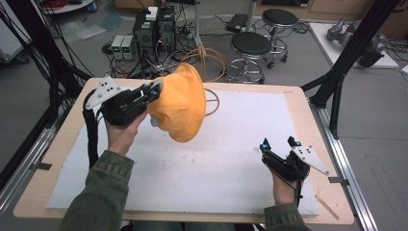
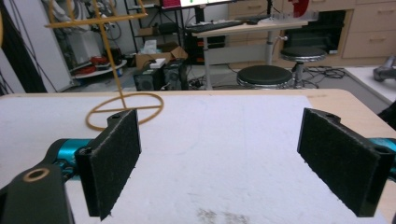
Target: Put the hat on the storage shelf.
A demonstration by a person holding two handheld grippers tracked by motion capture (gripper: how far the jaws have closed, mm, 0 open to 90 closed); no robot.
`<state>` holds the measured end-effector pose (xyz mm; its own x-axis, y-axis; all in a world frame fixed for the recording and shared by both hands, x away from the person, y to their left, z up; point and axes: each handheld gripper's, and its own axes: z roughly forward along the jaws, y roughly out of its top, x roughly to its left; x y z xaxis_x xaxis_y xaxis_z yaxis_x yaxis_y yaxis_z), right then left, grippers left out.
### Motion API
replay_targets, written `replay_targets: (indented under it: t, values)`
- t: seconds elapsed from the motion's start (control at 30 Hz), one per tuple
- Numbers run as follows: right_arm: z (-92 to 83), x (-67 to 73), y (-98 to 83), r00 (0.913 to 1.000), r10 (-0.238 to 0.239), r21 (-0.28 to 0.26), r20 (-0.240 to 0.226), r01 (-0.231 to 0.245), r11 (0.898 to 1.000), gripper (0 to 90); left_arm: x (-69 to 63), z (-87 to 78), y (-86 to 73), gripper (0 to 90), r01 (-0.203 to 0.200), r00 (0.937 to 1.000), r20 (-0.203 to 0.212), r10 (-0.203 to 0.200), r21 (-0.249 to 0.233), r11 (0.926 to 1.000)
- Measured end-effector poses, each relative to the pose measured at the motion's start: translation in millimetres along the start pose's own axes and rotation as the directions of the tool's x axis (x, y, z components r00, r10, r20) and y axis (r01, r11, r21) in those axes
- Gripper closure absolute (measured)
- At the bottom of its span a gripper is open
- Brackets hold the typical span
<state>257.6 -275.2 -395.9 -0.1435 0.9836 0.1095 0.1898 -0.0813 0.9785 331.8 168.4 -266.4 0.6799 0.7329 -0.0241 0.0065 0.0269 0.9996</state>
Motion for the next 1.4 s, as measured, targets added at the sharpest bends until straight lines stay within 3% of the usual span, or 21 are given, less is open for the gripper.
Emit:
replay_targets:
  t: [0.2, 0.37, 0.87, 1.0, 1.27, 1.4]
  values:
    - [0.1, -10.0, -7.5, 0.9997, -0.001, 0.011, 0.023, 0.001, 1.000, 12.4, 2.1, 16.4, 4.9, 82.0, -0.020, 0.9998, -0.004, 0.020, 0.014, 0.9997]
    - [3.9, -15.2, -11.1, 0.9960, -0.069, 0.021, 0.057, 0.068, 0.997, 11.5, 6.5, 26.3, 7.4, 82.0, -0.011, 0.9999, -0.008, 0.011, 0.009, 0.9999]
    - [3.5, -19.6, -9.8, 0.9978, -0.028, -0.005, 0.060, 0.029, 1.000, 11.4, 13.0, 59.6, 26.5, 82.0, -0.006, 0.9997, -0.026, 0.005, -0.018, 0.9998]
    - [2.9, -20.0, -9.7, 0.9980, -0.021, -0.010, 0.059, 0.021, 1.000, 11.5, 14.2, 72.9, 29.2, 82.0, -0.003, 0.9999, -0.015, 0.003, -0.001, 1.0000]
    - [3.6, -24.0, -9.6, 0.9982, -0.018, -0.023, 0.057, 0.019, 1.000, 11.5, 16.5, 94.1, 39.3, 82.1, -0.017, 0.9994, -0.031, 0.018, 0.006, 0.9998]
    - [7.2, -25.6, -11.0, 0.9976, -0.027, -0.004, 0.064, 0.028, 1.000, 11.5, 16.5, 105.0, 45.0, 82.0, -0.021, 0.9991, -0.036, 0.022, 0.015, 0.9997]
